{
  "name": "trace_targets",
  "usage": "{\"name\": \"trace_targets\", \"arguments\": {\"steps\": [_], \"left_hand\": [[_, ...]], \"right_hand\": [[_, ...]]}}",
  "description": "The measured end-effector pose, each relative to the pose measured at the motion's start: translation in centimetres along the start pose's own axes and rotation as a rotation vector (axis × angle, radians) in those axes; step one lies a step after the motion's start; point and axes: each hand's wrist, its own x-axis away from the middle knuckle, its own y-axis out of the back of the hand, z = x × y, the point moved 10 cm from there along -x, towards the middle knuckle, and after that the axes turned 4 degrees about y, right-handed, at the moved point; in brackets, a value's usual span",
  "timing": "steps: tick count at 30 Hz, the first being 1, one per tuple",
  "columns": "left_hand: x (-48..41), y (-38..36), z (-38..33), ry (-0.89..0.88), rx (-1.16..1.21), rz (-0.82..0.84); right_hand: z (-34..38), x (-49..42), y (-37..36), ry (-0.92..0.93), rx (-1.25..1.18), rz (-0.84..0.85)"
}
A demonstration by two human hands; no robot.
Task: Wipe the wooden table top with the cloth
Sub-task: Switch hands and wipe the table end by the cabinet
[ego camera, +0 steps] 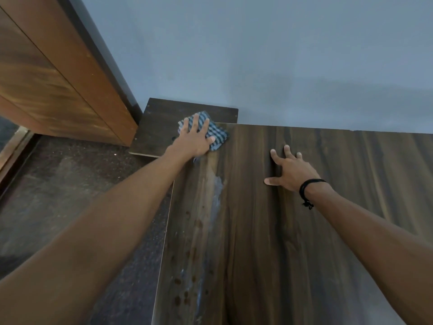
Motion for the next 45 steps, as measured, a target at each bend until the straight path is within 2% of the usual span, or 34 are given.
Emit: {"name": "trace_targets", "arguments": {"steps": [7, 11, 16, 22, 25, 27, 30, 37, 41, 42, 45], "left_hand": [[2.2, -2.5, -0.8, -0.040, -0.065, -0.005], [0.3, 0.5, -1.9, 0.015, -0.011, -0.006], [4.0, -3.9, -3.4, -0.204, -0.178, 0.004], [0.5, -0.7, -4.5, -0.084, -0.065, 0.043], [3.3, -5.0, -6.0, -0.290, -0.240, 0.102], [3.5, -5.0, -5.4, -0.277, -0.202, 0.146], [1.0, -0.8, -5.7, -0.133, -0.095, 0.063], [2.5, -4.0, -10.2, -0.359, -0.203, 0.100], [0.3, 0.3, -8.4, -0.207, -0.125, 0.012], [0.3, 0.3, -8.6, -0.213, -0.145, 0.008], [3.2, -3.0, -9.8, -0.402, -0.278, -0.018]], "right_hand": [[0.0, 0.2, 0.0, 0.001, -0.011, -0.005], [0.0, 0.2, -0.1, -0.009, -0.001, -0.003], [-0.2, -0.1, -0.5, -0.003, 0.006, 0.007], [-0.1, 0.0, 0.0, -0.003, 0.020, 0.001], [0.0, 0.1, 0.1, 0.004, 0.047, 0.004], [0.3, 0.3, 0.1, -0.006, 0.038, 0.017], [0.7, 0.4, 0.2, -0.024, 0.045, 0.016], [0.7, 0.4, 0.0, -0.025, 0.059, 0.003], [0.8, 0.5, 0.2, -0.021, 0.065, 0.009], [0.7, 0.5, 0.3, -0.024, 0.076, 0.010], [0.7, 0.7, 0.4, -0.016, 0.085, 0.015]]}}
